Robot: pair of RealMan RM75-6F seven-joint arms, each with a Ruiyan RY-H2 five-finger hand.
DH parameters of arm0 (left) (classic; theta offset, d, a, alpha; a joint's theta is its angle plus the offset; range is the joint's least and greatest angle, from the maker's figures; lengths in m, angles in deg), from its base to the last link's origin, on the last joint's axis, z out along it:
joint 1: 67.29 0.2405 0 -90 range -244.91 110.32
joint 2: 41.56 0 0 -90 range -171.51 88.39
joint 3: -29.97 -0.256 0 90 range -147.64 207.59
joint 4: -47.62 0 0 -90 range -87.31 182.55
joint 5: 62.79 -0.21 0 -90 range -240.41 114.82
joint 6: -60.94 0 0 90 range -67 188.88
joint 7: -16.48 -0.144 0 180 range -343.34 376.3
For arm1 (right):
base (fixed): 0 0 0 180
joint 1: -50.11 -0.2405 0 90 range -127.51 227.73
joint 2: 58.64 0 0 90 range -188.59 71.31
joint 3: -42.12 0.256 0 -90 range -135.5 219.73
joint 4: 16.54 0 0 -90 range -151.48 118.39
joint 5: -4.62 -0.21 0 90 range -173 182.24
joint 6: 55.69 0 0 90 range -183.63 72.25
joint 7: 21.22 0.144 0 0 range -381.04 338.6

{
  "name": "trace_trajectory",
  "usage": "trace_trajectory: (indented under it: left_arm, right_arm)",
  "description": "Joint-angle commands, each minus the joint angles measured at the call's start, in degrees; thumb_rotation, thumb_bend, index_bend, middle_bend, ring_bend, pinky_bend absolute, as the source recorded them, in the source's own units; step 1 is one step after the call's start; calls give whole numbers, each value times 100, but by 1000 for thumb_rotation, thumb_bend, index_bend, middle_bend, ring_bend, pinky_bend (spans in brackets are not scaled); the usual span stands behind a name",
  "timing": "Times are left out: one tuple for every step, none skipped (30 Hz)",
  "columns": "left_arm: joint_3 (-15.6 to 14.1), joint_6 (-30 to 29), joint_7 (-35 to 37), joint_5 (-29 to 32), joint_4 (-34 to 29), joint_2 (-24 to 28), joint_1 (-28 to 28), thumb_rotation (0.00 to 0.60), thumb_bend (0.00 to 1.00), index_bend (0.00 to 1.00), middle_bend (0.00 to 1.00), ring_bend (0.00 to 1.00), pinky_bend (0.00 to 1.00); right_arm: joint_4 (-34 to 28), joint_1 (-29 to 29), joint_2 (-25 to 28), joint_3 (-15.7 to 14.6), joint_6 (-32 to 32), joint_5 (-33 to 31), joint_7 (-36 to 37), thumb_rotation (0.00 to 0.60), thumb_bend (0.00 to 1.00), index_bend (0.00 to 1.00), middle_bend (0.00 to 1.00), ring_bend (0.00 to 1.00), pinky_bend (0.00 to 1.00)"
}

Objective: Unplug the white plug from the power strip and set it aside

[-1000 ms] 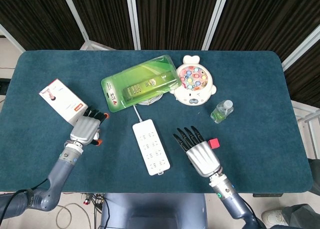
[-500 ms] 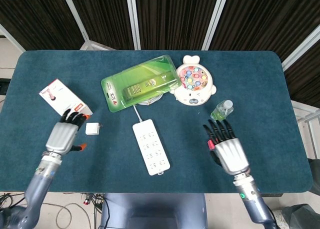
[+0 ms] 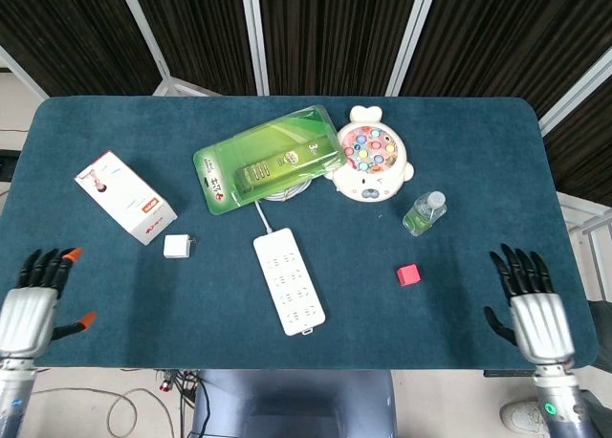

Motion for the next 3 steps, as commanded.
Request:
trace_trajectory:
  left_arm:
    - [-20,-139,167,-81,221,16,206,600,60,66,73,46,0]
    - [-29,-152,220,-83,317,10,274,600,57,63,70,44,0]
    - [-33,-156,252,-94,390,0,311,600,52,56,65,40,0]
  right_arm:
    - [269,167,55,-64,195,129,256,600,364,0,0,0,0]
    - [341,199,50,-72,231,156,319,600,364,0,0,0,0]
    - [393,214,42,-73,252,174,354,600,364,0,0,0,0]
